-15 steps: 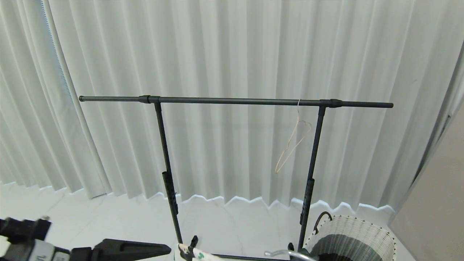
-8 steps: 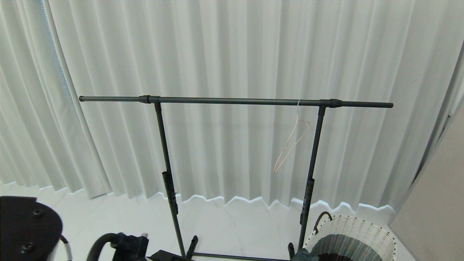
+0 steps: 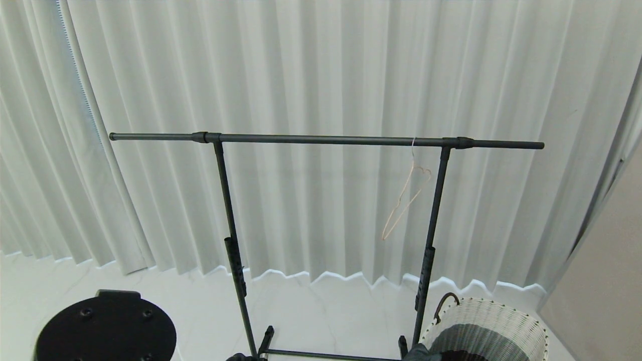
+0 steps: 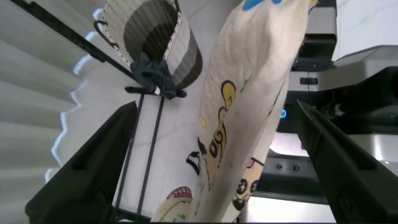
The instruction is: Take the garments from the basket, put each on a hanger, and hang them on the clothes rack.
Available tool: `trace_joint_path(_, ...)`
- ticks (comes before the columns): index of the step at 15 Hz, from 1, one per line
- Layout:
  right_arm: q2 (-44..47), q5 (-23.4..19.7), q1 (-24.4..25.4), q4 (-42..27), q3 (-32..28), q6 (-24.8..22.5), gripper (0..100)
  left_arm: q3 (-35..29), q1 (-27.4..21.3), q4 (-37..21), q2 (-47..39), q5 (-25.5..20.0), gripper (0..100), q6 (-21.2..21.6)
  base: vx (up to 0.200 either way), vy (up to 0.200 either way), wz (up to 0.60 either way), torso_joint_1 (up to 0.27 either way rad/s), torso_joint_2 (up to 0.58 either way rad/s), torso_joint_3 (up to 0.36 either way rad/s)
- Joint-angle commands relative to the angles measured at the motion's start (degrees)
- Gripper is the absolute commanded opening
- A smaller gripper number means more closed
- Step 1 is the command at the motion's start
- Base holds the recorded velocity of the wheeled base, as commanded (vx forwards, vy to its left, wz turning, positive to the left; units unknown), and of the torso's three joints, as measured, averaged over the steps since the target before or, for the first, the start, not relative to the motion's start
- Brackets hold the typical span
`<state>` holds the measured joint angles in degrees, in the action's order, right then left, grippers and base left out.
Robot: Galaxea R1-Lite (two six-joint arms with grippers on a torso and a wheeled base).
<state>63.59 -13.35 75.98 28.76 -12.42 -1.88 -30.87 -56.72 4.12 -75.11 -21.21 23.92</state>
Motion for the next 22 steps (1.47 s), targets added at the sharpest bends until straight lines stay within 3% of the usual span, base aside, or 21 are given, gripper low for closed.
trace_joint_path(1,0.2,0.0,0.0,0.0,-0.2,-0.1,0,0.1,0.3,0.0,-0.6,0.0,100,0.0,0.000,0.000,0.00,0.000,0.00,0.000)
trace_joint_path(4,0.4,0.0,0.0,0.0,-1.0,-0.3,0,0.4,0.4,0.1,-1.0,0.0,100,0.0,0.000,0.000,0.00,0.000,0.00,0.000)
trace_joint_path(5,0.4,0.0,0.0,0.0,-1.2,-0.3,0,0.3,0.4,0.0,-1.1,0.0,0,0.1,0.000,0.000,0.00,0.000,0.00,0.000)
trace_joint_path(13,0.0,0.5,0.0,0.1,-1.2,-0.3,0,0.3,1.0,0.2,-1.5,0.1,0,0.0,0.000,0.000,0.00,0.000,0.00,0.000)
trace_joint_path(14,0.0,0.7,0.0,0.1,-1.1,-0.3,100,0.3,1.6,0.2,-1.5,0.1,0,0.0,0.000,0.000,0.00,0.000,0.00,0.000)
trace_joint_path(16,0.0,1.4,-0.2,0.0,-1.2,-0.3,100,0.3,2.3,0.2,-1.1,0.6,0,0.0,0.000,0.000,0.00,0.000,0.00,0.000)
trace_joint_path(18,0.0,5.1,-1.7,0.0,-1.1,-0.3,100,0.6,3.3,0.2,-0.5,2.6,0,0.1,0.000,0.000,0.00,0.000,0.00,0.000)
trace_joint_path(20,-0.6,8.7,-3.6,0.0,-0.9,-0.3,100,4.1,4.3,0.2,0.9,9.6,0,0.4,0.000,0.000,0.00,0.000,0.00,0.000)
trace_joint_path(22,-0.3,10.4,-8.8,0.0,-0.9,-0.3,100,6.6,5.2,1.1,3.8,12.4,0,0.4,0.000,0.000,0.00,0.000,0.00,0.000)
